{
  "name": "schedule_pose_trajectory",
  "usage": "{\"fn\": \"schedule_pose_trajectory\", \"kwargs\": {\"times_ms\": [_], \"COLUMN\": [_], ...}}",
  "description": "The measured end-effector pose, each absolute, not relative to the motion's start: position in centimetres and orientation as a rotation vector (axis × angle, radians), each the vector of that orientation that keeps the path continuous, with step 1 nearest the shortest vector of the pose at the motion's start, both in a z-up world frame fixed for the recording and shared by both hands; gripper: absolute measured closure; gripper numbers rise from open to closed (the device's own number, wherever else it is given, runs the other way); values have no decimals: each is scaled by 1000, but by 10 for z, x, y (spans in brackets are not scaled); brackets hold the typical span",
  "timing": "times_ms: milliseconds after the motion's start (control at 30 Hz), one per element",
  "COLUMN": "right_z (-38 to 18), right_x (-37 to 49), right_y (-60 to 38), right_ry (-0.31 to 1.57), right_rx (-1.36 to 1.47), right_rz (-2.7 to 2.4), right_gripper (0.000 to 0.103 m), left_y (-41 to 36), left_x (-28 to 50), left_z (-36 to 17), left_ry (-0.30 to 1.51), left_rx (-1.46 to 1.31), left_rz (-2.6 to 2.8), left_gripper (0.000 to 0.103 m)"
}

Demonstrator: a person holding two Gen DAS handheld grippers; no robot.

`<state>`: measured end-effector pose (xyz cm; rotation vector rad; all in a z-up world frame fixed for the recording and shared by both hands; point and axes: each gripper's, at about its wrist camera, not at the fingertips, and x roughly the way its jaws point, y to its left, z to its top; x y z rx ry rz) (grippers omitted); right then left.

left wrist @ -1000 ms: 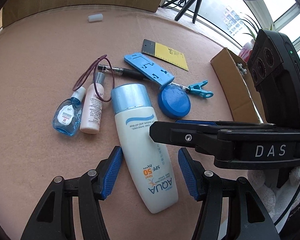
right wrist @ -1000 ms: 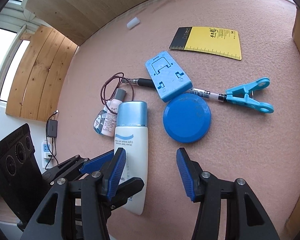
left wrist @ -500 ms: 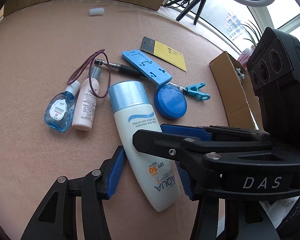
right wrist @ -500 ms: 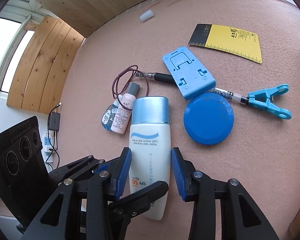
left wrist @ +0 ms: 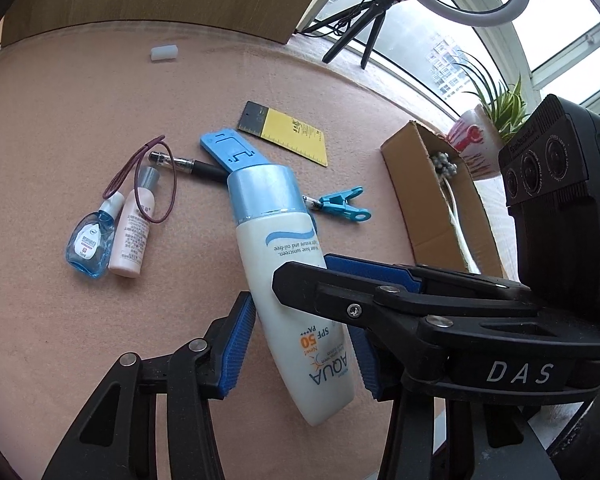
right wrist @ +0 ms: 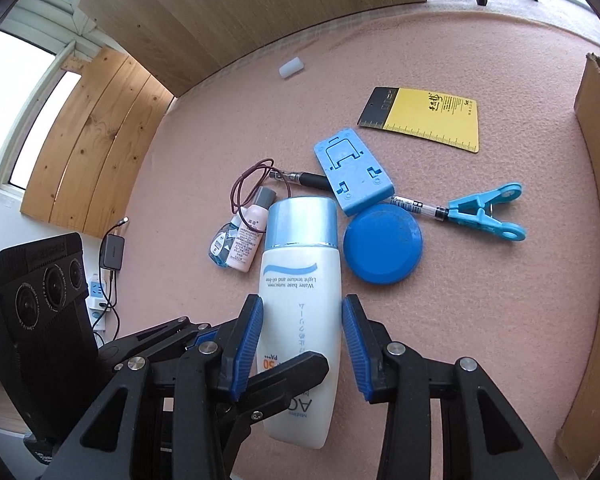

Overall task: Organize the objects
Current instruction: 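Grasp the sunscreen bottle with the left gripper and lift it toward the box, then open the left gripper to drop the sunscreen bottle into the box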

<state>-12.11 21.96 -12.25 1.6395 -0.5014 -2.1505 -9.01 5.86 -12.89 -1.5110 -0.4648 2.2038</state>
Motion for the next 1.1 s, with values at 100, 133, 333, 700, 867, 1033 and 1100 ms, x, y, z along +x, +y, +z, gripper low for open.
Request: {"fn": "schedule_pose_trajectory", "kwargs": {"times_ms": [100,133,333,700,867,1033,1100], "right_z": [-109,-105,-84,-58,-56,-56,-57], "right_x": [-115,-113,-100,-71,-57,-47,-45], "right_y": [232,237,273,359,400,435,447], "right_ry": [-517,-521,-563,-672,-732,-780,-793], "right_rx": [1609,1599,1559,1507,1502,1502,1504], "right_rz": [-2184,-2198,-2276,-2445,-2502,-2545,-2559], "right_gripper": [65,65,65,65,65,65,65], "left_y": [74,79,118,214,259,295,308], "left_x": [-91,-91,-96,-98,-97,-96,-96], "left_z": [-117,-113,-95,-73,-74,-76,-77], "left_ry": [-435,-424,-378,-290,-259,-226,-216], "left_rx": [-1476,-1464,-1405,-1319,-1305,-1295,-1296], "left_rz": [2205,2204,2172,2064,2009,1975,1963], "left_gripper": [53,53,53,54,53,53,54]}}
